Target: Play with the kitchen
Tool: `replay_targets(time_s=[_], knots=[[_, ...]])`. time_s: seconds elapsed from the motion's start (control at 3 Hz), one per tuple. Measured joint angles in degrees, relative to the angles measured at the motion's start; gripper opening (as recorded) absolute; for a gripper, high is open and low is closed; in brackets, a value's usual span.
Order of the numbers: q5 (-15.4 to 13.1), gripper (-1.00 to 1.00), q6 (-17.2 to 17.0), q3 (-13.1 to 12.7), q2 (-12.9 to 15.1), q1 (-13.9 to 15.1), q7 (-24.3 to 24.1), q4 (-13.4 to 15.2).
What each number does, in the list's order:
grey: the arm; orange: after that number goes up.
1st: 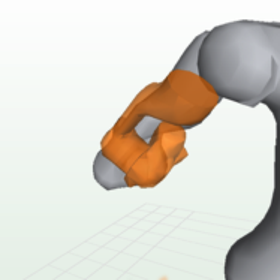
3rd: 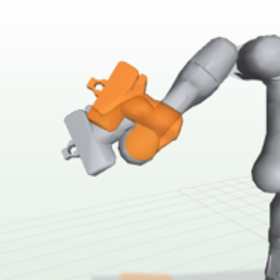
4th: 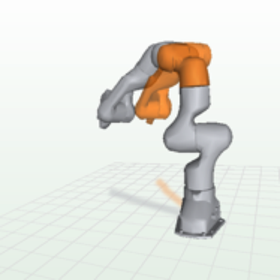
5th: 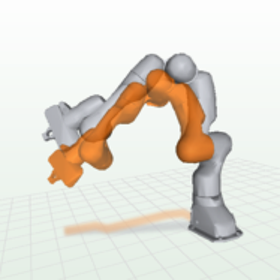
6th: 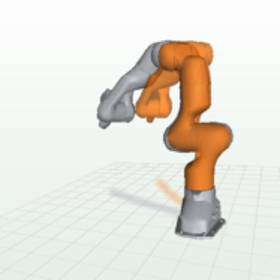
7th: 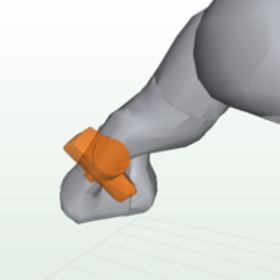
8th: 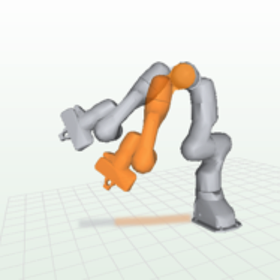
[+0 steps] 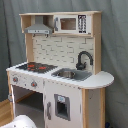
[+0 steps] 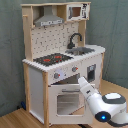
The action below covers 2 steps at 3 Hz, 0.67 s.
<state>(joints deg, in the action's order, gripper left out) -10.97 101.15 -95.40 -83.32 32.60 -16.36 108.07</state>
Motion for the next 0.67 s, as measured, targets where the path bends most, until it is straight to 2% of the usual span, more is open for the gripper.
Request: replay_targets(time_s=[0.67], knots=[[0.6,1.00,0.0,3.0,0.3,-8.0,7.1,7.7]])
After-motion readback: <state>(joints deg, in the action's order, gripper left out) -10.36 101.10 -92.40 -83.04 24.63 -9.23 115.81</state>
